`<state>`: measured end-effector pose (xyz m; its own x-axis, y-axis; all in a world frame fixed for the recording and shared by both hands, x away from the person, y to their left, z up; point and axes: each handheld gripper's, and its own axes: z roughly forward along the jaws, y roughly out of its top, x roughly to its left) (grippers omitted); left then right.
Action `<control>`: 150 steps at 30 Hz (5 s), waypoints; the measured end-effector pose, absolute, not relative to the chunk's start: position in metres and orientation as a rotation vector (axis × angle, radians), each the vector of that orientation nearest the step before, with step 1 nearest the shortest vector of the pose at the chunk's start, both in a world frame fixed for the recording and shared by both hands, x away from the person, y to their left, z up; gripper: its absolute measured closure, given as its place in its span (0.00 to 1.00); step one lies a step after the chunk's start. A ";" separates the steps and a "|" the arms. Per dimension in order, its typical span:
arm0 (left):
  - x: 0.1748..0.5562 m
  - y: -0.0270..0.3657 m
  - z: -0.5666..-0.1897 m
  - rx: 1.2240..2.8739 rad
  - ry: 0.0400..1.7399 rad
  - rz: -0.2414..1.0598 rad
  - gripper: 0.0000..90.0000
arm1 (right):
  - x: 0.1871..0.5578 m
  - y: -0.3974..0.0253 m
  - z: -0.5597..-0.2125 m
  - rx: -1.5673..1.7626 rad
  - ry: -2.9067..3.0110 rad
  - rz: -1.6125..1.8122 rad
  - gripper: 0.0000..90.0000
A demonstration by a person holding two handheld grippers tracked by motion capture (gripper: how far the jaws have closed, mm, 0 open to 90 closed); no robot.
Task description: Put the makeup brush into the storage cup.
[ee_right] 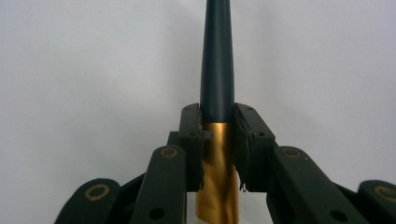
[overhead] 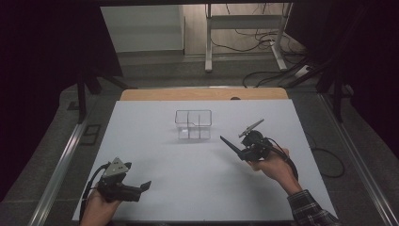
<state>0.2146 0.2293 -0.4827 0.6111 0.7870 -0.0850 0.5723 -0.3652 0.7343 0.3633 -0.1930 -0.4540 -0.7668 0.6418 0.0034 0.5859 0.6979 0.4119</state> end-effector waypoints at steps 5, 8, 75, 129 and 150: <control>0.221 0.227 -0.479 2.049 1.064 0.327 0.00 | 0.361 -0.192 -0.451 0.984 2.765 0.608 0.82; 0.225 0.225 -0.480 2.056 1.069 0.312 0.00 | 0.360 -0.191 -0.449 0.977 2.771 0.617 0.82; 0.304 0.110 -0.481 2.309 0.775 0.273 0.00 | 0.340 -0.151 -0.440 0.760 2.930 0.632 0.82; 0.309 0.052 -0.487 2.458 0.452 0.282 0.33 | 0.325 -0.129 -0.445 0.612 3.080 0.570 0.82; 0.300 0.046 -0.490 2.545 0.229 0.148 0.86 | 0.334 -0.139 -0.452 0.609 3.012 0.705 0.21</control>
